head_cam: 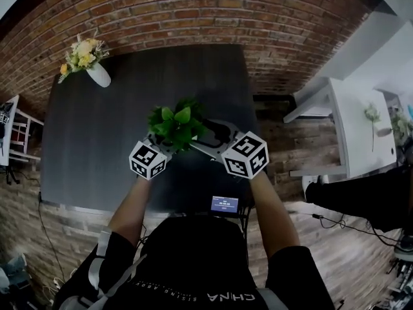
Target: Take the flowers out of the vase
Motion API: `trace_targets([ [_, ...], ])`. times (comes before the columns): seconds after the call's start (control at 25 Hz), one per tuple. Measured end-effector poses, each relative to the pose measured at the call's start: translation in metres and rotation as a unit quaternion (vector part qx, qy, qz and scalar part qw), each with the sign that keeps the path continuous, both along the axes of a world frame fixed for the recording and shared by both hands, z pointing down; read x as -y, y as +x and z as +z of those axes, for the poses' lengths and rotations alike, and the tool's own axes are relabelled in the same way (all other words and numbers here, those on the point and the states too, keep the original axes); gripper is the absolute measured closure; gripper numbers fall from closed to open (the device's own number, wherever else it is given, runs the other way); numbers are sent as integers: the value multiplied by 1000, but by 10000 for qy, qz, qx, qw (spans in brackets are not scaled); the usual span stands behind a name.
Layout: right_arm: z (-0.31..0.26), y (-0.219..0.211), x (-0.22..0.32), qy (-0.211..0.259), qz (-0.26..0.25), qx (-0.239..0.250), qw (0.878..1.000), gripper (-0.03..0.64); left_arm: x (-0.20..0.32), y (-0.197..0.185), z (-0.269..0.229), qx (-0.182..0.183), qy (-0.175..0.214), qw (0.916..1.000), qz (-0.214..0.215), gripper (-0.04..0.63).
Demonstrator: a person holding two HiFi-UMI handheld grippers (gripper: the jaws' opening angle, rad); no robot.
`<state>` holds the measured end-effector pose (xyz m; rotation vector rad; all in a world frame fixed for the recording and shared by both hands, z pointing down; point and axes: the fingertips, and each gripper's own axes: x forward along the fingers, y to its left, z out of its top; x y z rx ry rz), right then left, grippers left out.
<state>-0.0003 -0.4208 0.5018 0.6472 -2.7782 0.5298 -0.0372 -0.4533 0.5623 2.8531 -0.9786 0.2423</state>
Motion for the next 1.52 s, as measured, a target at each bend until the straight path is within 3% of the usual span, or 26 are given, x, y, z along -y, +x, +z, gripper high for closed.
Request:
trace_targets([
  [0.24,23,24,18,208,-211,-759,9967,325,1,-2,1,-5,-58,9999,114,341],
  [0.52,10,-21,16,609,-626,-594,9944,325,2,2,1,78,-101,9998,134,341],
  [0.84,14,-49,24,980,-500,-650,9918,325,2,1,1,134,-108,9998,122,342],
  [1.52,20,-60,38,936,-237,-608,9935,351,5,1,1,67,-147,9999,43,342],
])
